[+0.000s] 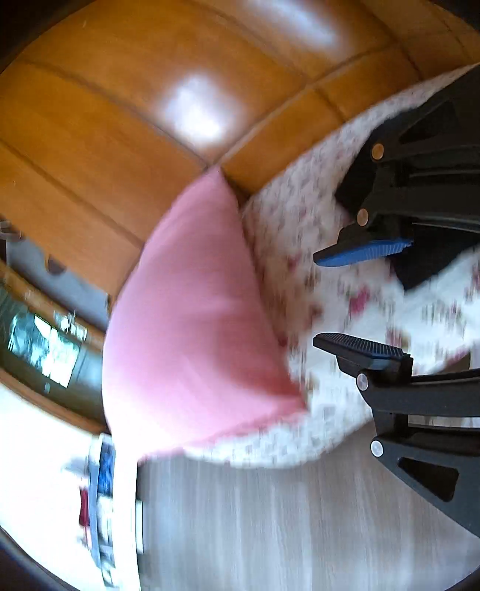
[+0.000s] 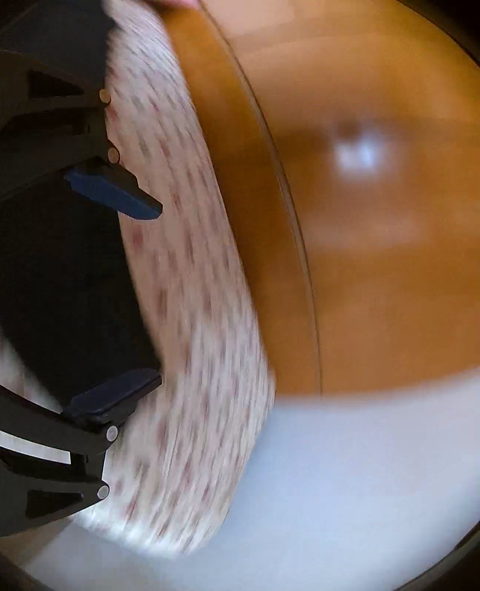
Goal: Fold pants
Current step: 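Grasp the folded pants again with the left tool while the right tool grasps its edge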
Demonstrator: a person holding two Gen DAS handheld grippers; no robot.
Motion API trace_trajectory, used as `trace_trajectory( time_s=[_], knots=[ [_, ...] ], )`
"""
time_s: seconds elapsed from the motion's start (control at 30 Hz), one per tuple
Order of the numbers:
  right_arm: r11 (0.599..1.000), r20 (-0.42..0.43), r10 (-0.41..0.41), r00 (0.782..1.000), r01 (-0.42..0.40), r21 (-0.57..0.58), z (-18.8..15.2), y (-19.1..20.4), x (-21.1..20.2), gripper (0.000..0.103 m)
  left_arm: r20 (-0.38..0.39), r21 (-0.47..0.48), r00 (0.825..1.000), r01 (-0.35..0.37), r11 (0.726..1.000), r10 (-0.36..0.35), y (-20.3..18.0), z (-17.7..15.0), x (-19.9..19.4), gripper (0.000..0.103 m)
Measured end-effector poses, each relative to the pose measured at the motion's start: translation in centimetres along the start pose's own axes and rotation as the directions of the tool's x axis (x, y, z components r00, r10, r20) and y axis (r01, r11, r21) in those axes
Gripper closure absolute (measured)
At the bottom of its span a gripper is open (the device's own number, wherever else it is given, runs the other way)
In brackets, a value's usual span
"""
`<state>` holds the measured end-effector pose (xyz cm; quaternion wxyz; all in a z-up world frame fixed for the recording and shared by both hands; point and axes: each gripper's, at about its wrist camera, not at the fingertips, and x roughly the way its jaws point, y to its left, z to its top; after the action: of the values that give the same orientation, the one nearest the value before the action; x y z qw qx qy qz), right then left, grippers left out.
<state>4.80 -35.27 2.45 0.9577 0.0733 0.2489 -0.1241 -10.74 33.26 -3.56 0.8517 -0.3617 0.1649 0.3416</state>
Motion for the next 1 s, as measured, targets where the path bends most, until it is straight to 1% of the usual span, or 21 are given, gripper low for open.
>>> trace_trajectory(
  time_s=[0.07,0.1,0.17,0.23,0.27,0.3,0.33,0.37,0.4,0.47,0.5,0.57,0.6,0.67,0.7,0.73,0.8,0.87,0.9,0.93,1.0],
  knots=[
    [0.988,-0.050,0.133,0.990,-0.137,-0.072,-0.3,4.6,1.5,0.018,-0.058,0.068,0.996,0.078,0.995,-0.074,-2.7,-0.5,0.6,0.065],
    [0.974,-0.083,0.199,0.977,-0.206,-0.096,-0.6,7.2,2.4,0.018,-0.093,0.106,0.988,0.133,0.985,-0.123,-4.4,-1.0,1.1,0.065],
    [0.931,-0.147,0.327,0.933,-0.345,-0.118,-1.5,11.6,3.3,0.018,-0.168,0.181,0.960,0.253,0.950,-0.224,-8.2,-2.2,1.8,0.065],
    [0.864,-0.242,0.456,0.857,-0.491,-0.110,-2.2,16.0,4.4,0.019,-0.223,0.237,0.928,0.349,0.907,-0.299,-11.6,-3.3,2.5,0.063],
    [0.821,-0.286,0.519,0.805,-0.563,-0.093,-2.6,18.0,4.8,0.019,-0.290,0.277,0.897,0.412,0.868,-0.333,-13.9,-4.3,3.3,0.063],
    [0.778,-0.333,0.568,0.752,-0.623,-0.078,-3.2,20.0,4.6,0.022,-0.329,0.294,0.879,0.442,0.847,-0.344,-15.5,-5.1,3.9,0.063],
    [0.744,-0.373,0.598,0.709,-0.665,-0.072,-3.7,21.8,4.8,0.027,-0.378,0.308,0.854,0.481,0.821,-0.358,-17.0,-5.9,4.6,0.063],
    [0.712,-0.410,0.615,0.674,-0.697,-0.078,-4.5,23.7,4.7,0.030,-0.438,0.324,0.820,0.527,0.786,-0.369,-18.5,-6.8,5.4,0.063],
    [0.684,-0.437,0.624,0.648,-0.723,-0.096,-4.9,25.5,5.0,0.035,-0.462,0.338,0.804,0.550,0.764,-0.375,-19.3,-7.7,6.2,0.063],
    [0.639,-0.476,0.625,0.618,-0.756,-0.143,-5.6,28.6,4.9,0.039,-0.467,0.386,0.825,0.513,0.766,-0.317,-19.9,-9.2,8.0,0.063],
    [0.627,-0.487,0.624,0.611,-0.764,-0.154,-5.7,29.3,4.7,0.043,-0.483,0.386,0.824,0.505,0.772,-0.297,-19.5,-9.8,8.7,0.063],
    [0.599,-0.509,0.632,0.585,-0.785,-0.158,-5.7,31.0,4.9,0.044,-0.540,0.339,0.793,0.512,0.790,-0.282,-17.1,-11.8,10.9,0.066],
    [0.592,-0.515,0.635,0.576,-0.791,-0.154,-5.5,31.7,5.2,0.044,-0.519,0.303,0.786,0.536,0.788,-0.335,-16.0,-11.9,10.8,0.068],
    [0.578,-0.524,0.648,0.553,-0.805,-0.134,-5.0,32.6,5.6,0.044,-0.444,0.267,0.791,0.565,0.781,-0.420,-14.3,-11.4,9.0,0.067],
    [0.578,-0.528,0.649,0.548,-0.806,-0.127,-4.8,33.0,6.2,0.044,-0.439,0.273,0.799,0.553,0.787,-0.410,-13.9,-11.6,8.7,0.067],
    [0.580,-0.532,0.648,0.545,-0.806,-0.119,-4.6,33.6,6.5,0.044,-0.444,0.284,0.794,0.564,0.775,-0.415,-13.6,-11.9,8.5,0.068],
    [0.571,-0.549,0.654,0.520,-0.816,-0.092,-4.4,35.2,8.4,0.044,-0.413,0.343,0.799,0.581,0.738,-0.437,-13.5,-12.3,7.4,0.067],
    [0.570,-0.583,0.640,0.501,-0.818,-0.077,-4.5,36.5,9.6,0.044,-0.413,0.357,0.806,0.572,0.739,-0.424,-13.7,-12.5,7.2,0.067],
    [0.562,-0.607,0.635,0.478,-0.825,-0.062,-4.8,37.1,10.2,0.044,-0.419,0.347,0.801,0.577,0.739,-0.428,-13.5,-12.4,7.3,0.067],
    [0.543,-0.640,0.633,0.436,-0.839,-0.034,-5.3,37.9,10.8,0.045,-0.421,0.334,0.794,0.586,0.738,-0.439,-13.6,-12.4,7.3,0.067],
    [0.507,-0.665,0.644,0.379,-0.862,0.001,-5.9,38.6,11.4,0.050,-0.424,0.304,0.777,0.607,0.735,-0.466,-13.5,-12.0,7.9,0.067]
  ],
)
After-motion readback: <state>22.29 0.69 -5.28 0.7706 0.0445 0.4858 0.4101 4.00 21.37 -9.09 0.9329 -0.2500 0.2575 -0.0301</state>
